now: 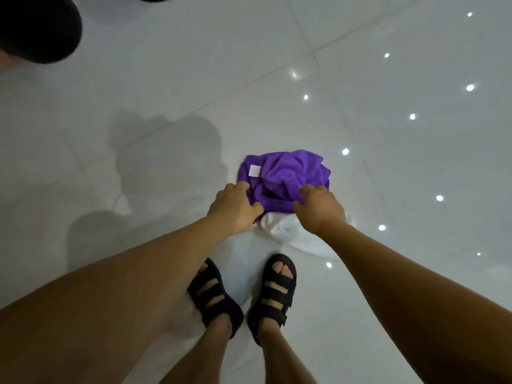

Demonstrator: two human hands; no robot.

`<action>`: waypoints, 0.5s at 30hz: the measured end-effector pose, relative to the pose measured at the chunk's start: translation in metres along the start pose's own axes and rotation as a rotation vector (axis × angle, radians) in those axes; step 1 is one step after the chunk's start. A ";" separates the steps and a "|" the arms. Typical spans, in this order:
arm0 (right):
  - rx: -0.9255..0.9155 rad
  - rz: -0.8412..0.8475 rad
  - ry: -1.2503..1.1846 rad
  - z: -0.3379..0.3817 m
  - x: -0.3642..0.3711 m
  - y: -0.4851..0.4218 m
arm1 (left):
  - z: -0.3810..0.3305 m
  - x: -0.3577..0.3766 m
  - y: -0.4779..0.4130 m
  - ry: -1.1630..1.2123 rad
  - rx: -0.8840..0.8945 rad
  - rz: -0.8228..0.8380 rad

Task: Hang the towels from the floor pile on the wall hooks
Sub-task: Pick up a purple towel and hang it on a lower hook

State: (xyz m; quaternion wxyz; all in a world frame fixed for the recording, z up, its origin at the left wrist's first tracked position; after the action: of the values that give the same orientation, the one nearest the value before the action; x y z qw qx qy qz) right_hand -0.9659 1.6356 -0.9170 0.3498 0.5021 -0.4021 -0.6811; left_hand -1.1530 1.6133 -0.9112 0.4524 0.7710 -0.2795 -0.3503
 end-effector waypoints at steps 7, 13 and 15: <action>0.100 -0.111 0.086 -0.014 0.037 -0.090 | 0.034 0.043 -0.065 0.051 0.004 0.028; 0.017 -0.246 0.122 -0.005 0.032 -0.082 | 0.050 0.050 -0.053 0.123 -0.009 0.058; -0.105 -0.348 0.070 0.005 0.019 -0.054 | 0.046 0.040 -0.034 0.132 -0.015 0.053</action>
State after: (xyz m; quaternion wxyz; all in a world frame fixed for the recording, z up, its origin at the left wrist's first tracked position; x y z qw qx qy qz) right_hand -0.9793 1.6436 -0.9724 0.2660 0.5688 -0.2606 -0.7334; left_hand -1.1613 1.5753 -0.9689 0.4847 0.7814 -0.2669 -0.2887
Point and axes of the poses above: each hand's wrist, its own y-axis away from the middle knuckle, its own x-axis out of the palm, z = x × y, the point moved 2 cm from there along -y, towards the middle knuckle, and after that the axes turned 15 degrees about z, right-handed, at the moved point
